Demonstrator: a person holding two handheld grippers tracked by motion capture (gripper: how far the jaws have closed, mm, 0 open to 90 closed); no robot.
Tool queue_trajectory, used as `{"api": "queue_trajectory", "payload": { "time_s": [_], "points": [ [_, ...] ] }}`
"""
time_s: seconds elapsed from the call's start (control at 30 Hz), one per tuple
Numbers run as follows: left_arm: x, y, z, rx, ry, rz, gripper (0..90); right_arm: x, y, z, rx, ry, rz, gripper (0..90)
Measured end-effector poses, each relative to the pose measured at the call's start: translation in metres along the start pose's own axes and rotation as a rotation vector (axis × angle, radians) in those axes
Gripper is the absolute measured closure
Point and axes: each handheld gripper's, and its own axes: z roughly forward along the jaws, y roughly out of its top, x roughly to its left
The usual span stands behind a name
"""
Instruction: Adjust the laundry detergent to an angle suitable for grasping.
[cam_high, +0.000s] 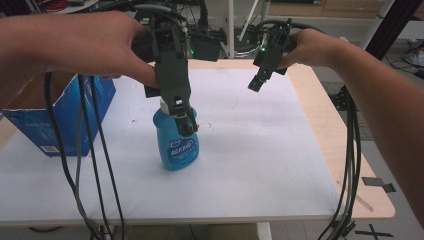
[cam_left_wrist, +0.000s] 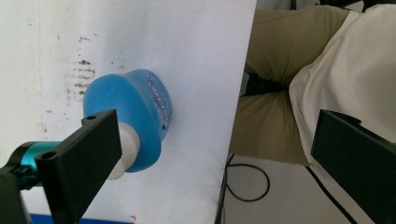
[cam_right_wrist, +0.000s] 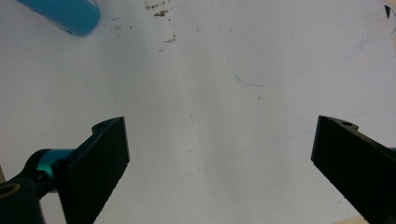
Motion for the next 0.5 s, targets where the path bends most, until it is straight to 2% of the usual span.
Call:
{"api": "queue_trajectory", "payload": {
  "time_s": [0.5],
  "points": [
    [-0.0028, 0.0020, -0.0029, -0.002, 0.008, -0.003, 1.7, 0.0022, 0.0008, 0.0000, -0.004, 0.002, -0.021, 3.3]
  ]
}}
